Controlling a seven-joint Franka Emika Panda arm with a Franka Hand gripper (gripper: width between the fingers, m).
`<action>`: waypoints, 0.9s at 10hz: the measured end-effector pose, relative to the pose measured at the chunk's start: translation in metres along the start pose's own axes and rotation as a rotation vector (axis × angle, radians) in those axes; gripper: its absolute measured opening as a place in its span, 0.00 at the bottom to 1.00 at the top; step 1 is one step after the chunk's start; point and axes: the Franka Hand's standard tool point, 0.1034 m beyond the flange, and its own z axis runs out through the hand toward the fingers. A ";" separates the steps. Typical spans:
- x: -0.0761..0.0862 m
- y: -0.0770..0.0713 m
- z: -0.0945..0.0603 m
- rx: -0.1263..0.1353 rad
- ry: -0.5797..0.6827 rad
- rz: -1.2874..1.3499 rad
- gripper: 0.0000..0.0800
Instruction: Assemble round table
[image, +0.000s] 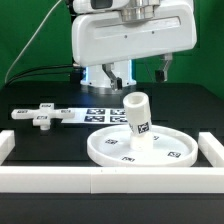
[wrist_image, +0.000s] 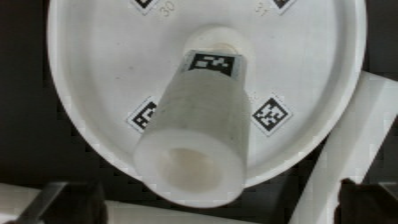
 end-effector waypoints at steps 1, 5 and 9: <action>0.000 0.000 0.001 0.001 -0.002 0.001 0.81; 0.009 -0.008 0.024 0.030 -0.019 0.014 0.81; 0.010 -0.001 0.028 0.036 -0.020 -0.015 0.81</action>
Offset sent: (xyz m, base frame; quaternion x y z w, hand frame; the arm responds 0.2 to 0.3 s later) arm 0.0159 0.0040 -0.0156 -0.0289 -0.0130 0.0203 0.9993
